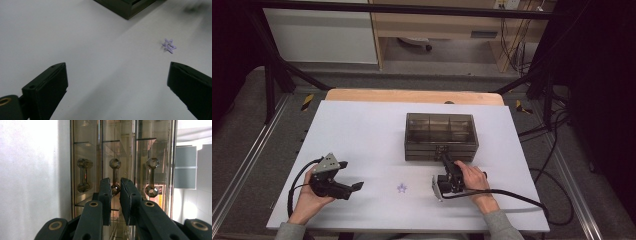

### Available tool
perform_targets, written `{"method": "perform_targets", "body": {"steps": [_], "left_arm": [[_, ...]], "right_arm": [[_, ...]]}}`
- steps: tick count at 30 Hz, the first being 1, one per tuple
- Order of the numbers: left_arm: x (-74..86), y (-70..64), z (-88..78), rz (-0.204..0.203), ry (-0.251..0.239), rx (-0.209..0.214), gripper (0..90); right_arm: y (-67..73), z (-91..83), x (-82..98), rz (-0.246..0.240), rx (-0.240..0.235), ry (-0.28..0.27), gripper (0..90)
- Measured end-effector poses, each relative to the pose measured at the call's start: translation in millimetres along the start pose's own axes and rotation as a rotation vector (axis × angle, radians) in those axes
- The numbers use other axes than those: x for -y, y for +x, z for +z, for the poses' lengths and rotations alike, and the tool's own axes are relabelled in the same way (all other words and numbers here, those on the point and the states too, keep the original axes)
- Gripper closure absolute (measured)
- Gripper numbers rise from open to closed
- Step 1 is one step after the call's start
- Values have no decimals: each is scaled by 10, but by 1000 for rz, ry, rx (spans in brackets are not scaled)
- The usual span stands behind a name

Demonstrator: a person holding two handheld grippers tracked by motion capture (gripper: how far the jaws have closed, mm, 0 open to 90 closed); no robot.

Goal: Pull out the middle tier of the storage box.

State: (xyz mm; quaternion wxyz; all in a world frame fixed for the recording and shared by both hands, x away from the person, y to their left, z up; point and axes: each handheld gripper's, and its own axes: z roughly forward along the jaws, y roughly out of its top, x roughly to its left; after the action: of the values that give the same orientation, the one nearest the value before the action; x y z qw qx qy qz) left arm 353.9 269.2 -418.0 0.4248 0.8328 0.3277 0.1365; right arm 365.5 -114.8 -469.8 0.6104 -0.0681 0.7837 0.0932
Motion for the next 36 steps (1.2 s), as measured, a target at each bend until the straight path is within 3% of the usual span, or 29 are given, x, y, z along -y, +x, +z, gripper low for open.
{"method": "perform_targets", "body": {"steps": [15,36], "left_arm": [[0,0,-3,0,-1,-1,28],[1,0,-8,1,-1,-1,28]], "right_arm": [[33,0,3,-14,24,-2,809],[14,-69,-2,4,0,-16,811]]}}
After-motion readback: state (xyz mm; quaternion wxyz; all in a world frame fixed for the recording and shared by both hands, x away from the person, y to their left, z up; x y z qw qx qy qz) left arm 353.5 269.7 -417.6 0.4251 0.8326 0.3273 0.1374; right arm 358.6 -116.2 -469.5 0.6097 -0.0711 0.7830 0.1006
